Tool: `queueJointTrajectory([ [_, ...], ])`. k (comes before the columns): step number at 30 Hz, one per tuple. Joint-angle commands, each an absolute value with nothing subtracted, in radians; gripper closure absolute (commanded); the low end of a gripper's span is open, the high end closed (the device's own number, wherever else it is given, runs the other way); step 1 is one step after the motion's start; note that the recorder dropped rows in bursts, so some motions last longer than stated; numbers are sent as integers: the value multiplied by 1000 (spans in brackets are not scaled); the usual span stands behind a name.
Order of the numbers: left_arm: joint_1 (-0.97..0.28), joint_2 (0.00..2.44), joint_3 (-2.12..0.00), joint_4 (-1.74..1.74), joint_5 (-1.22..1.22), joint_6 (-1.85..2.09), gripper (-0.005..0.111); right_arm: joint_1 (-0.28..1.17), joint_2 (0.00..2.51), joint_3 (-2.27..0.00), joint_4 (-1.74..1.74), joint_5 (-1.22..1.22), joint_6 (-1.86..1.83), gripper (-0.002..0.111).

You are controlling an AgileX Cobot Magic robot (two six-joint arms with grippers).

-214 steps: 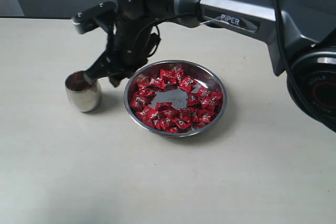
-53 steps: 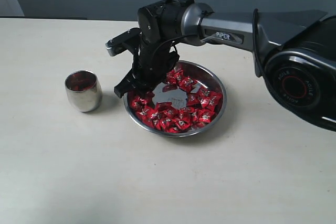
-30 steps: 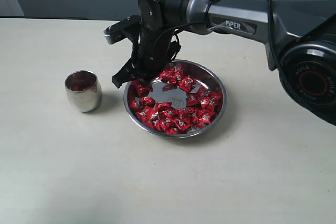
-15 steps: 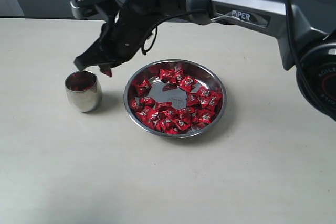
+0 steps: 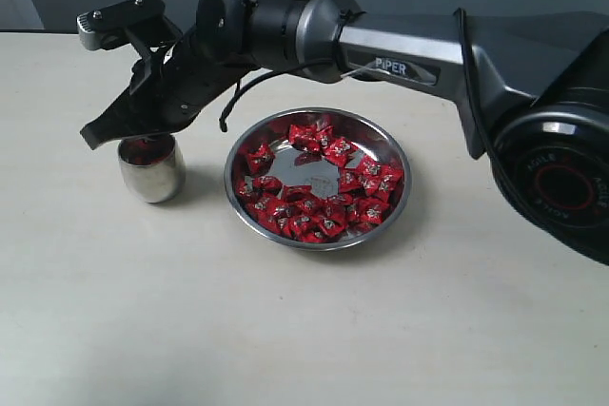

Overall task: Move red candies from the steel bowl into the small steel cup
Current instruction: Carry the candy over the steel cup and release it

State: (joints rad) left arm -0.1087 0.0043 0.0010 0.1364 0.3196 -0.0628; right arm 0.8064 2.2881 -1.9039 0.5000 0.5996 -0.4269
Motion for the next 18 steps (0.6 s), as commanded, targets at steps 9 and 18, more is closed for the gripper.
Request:
queueJointTrajectory([
  [9,-112,0,0,135,310,-68,106,782,2296,-1900,498,623,-433,79],
  [18,-112,0,0,135,310,-68,106,776,2254,-1900,263,728,-282,73],
])
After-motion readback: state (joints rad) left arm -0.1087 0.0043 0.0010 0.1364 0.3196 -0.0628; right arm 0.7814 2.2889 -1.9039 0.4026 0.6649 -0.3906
